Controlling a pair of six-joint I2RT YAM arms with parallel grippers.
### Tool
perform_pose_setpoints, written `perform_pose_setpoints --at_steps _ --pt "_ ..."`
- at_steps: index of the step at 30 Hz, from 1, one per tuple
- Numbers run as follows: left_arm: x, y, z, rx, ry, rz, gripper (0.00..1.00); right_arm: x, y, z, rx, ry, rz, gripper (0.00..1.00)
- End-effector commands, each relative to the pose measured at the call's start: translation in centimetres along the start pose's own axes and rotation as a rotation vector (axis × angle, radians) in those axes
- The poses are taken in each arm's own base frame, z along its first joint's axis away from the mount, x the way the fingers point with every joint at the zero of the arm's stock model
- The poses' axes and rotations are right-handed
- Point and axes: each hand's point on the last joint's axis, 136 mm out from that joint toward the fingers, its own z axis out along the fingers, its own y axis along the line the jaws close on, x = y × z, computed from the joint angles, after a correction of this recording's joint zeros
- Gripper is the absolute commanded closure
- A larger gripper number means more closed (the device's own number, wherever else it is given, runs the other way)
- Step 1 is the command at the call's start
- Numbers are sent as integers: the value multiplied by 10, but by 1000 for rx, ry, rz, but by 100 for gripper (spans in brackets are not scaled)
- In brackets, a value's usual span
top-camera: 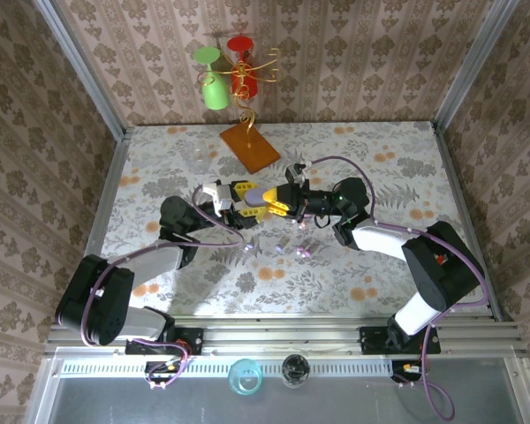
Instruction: Insert the wireless bluetooth earbuds into the charging case
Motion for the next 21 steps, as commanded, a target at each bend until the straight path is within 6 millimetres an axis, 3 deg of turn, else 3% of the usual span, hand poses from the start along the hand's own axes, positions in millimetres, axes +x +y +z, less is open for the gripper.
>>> perform_pose_setpoints --at_steps 1,17,21 --pt "-5 0 0 8 -17 26 45 1 27 2 -55 -2 -98 100" --pt "-4 1 -8 -23 -15 24 42 -3 25 -1 -52 -25 -96 100" --pt "-6 0 -8 -14 -17 23 46 -3 24 -1 -50 -26 -92 100"
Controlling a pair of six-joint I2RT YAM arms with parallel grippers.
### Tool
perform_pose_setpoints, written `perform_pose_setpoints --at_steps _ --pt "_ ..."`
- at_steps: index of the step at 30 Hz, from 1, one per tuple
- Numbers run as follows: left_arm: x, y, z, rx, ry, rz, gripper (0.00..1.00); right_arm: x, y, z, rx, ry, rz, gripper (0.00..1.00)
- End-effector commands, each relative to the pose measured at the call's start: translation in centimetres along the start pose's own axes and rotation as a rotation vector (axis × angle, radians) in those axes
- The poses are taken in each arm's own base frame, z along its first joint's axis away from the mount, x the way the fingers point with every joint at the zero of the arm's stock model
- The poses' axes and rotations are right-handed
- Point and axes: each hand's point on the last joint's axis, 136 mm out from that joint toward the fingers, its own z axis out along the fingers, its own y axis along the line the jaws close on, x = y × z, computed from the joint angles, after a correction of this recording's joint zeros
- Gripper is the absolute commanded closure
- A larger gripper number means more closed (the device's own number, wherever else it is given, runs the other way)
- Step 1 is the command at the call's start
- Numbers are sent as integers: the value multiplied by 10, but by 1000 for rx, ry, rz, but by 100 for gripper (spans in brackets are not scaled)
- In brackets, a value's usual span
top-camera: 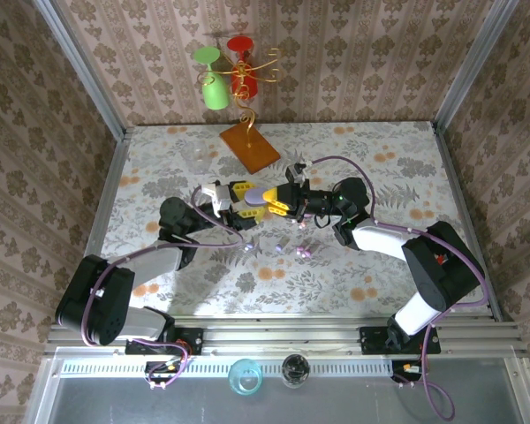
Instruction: Insert the wireless bluetooth earbuds into the charging case
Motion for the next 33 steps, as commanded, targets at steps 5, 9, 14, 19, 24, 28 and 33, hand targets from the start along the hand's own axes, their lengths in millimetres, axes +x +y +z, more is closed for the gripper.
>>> perform_pose_setpoints --at_steps 5,9,14,19,24,28,33 --pt "-14 -5 -3 14 -32 38 55 -3 20 -1 -46 -21 -82 100" --pt "-16 -7 -2 27 -34 40 62 -3 18 -1 -42 -22 -78 100" --pt "-16 -10 -4 31 -33 53 64 -6 14 -3 -21 -45 -80 78" --pt "-13 -13 -6 36 -26 39 64 -19 1 -18 43 -117 -83 53" --pt "-2 -17 -9 40 -6 -1 64 -25 -17 -39 209 -155 -172 39" --pt "10 -27 -11 78 30 -55 63 -16 -28 -60 462 -118 -448 28" --pt "19 -42 -10 129 64 -76 63 2 -29 -72 619 13 -744 22"
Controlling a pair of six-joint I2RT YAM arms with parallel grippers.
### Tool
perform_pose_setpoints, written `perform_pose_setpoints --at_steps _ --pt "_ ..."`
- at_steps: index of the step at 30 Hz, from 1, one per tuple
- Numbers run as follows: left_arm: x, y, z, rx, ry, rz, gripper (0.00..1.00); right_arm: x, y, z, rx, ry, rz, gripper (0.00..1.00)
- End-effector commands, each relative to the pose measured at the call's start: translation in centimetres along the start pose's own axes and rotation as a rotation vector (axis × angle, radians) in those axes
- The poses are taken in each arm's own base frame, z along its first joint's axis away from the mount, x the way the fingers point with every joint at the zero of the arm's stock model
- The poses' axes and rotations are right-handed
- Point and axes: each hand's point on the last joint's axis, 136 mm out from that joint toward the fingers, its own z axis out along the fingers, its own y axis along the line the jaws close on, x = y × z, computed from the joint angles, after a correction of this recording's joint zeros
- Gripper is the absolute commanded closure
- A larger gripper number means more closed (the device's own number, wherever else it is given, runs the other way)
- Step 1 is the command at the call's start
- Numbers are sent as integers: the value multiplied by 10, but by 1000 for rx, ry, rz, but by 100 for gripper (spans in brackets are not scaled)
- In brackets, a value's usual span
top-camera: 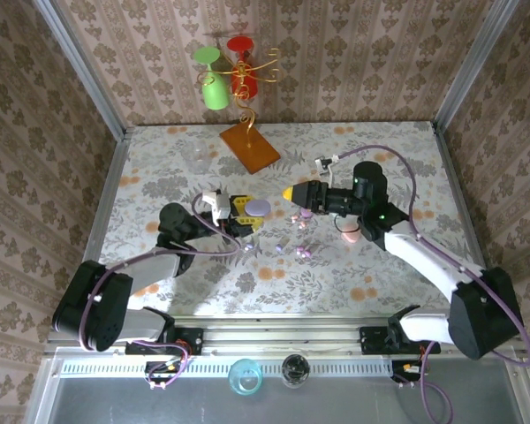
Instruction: Insert the wireless bluetooth earbuds into the charging case
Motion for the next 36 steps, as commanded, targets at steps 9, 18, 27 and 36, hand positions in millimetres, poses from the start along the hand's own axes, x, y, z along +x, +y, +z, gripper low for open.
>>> perform_pose_setpoints --at_steps 9,18,27,36 --pt "10 -27 7 92 77 4 63 50 4 3 164 259 -600 10" --pt "7 -28 10 86 80 -7 63 48 1 19 201 247 -682 9" --pt "6 -25 11 47 78 -14 63 31 -12 18 296 130 -686 9" --pt "8 -20 11 -7 112 -47 63 5 -9 11 351 1 -630 10"
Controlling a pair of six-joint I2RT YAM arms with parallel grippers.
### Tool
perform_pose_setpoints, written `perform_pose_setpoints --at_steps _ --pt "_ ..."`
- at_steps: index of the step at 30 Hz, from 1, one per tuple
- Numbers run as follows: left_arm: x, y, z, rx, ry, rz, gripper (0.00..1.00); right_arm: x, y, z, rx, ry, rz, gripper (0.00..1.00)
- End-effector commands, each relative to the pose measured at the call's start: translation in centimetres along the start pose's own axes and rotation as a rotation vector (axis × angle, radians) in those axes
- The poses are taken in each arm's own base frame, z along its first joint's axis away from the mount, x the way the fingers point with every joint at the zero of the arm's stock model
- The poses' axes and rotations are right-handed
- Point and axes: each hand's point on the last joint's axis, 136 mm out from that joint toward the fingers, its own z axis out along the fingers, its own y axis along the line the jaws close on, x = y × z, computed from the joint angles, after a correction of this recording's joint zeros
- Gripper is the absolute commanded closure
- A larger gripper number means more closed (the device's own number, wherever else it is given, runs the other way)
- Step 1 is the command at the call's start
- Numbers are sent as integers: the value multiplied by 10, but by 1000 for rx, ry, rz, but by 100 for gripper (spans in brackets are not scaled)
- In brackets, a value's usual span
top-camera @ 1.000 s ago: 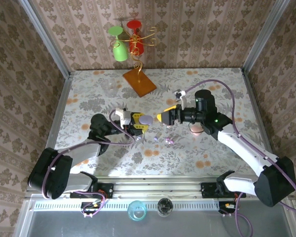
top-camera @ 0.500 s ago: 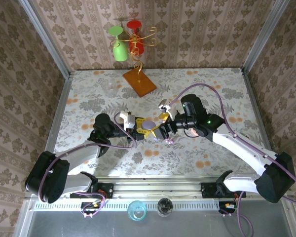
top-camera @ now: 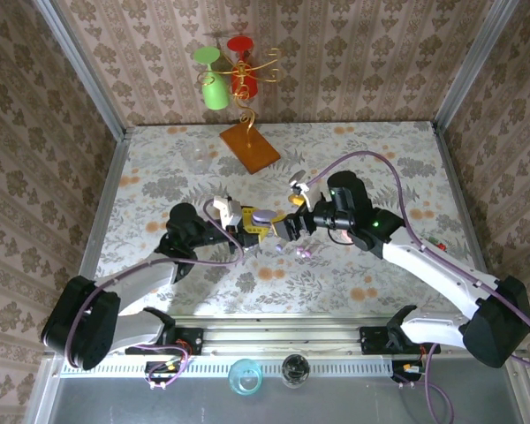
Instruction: Insert the wireless bluetooth earbuds into the charging case
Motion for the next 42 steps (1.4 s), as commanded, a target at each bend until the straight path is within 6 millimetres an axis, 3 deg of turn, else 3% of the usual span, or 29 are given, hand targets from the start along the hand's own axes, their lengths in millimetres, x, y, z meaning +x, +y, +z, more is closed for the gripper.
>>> perform_pose_setpoints --at_steps 1,17,27,34,40,42 --pt "-17 -10 3 36 -17 56 64 -17 -17 -4 91 -71 36 10" --pt "-17 -5 1 -12 -48 25 66 -15 -24 2 72 -44 96 10" --pt "-11 -20 3 91 14 63 65 -17 -8 6 -29 -37 52 14" --pt "-14 -37 3 208 36 46 64 -14 9 13 -151 -9 6 33" --pt "-18 -42 1 240 19 48 65 -13 28 8 -264 -21 -29 58" --pt "-19 -43 2 248 18 45 65 -11 32 6 -291 -16 -40 71"
